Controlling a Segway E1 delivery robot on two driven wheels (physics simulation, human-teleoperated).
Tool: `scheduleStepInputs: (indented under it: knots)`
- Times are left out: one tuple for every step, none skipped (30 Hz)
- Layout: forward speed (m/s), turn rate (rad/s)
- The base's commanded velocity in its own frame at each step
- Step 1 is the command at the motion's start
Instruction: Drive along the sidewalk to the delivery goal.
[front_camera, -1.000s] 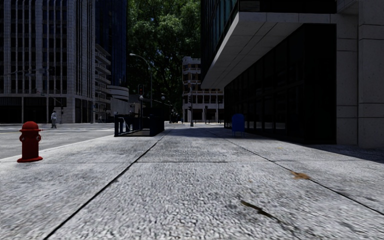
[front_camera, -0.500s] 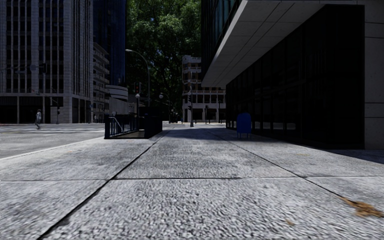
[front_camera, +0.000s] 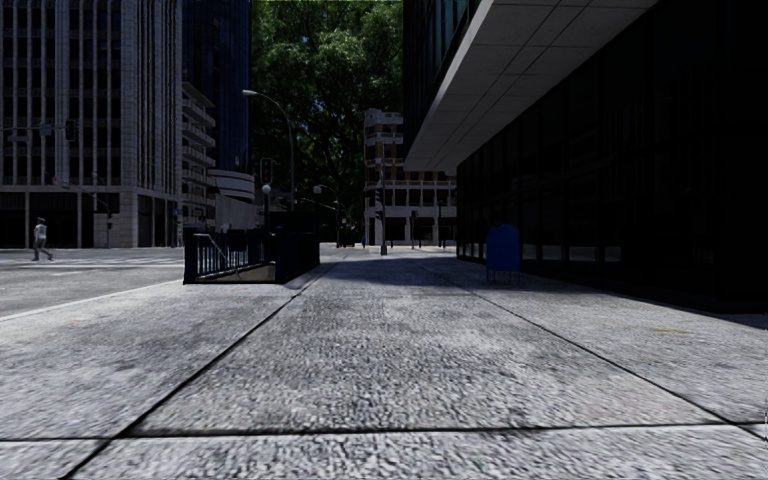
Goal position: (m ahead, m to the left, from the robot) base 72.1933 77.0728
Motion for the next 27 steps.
scheduleStepInputs:
  knots:
    - [2.0,0.0]
    - [2.0,0.0]
    - [2.0,0.0]
    - [2.0,0.0]
    - [2.0,0.0]
    - [2.0,0.0]
    - [2.0,0.0]
    - [2.0,0.0]
    - [2.0,0.0]
    - [2.0,0.0]
    - [2.0,0.0]
    - [2.0,0.0]
    - [2.0,0.0]
    - [2.0,0.0]
    - [2.0,0.0]
    - [2.0,0.0]
    - [2.0,0.0]
    - [2.0,0.0]
    - [2.0,0.01]
    - [2.0,0.1]
    - [2.0,0.16]
    - [2.0,0.17]
    - [2.0,0.17]
    - [2.0,0.13]
    - [2.0,0.0]
    - [2.0,0.0]
    - [2.0,0.0]
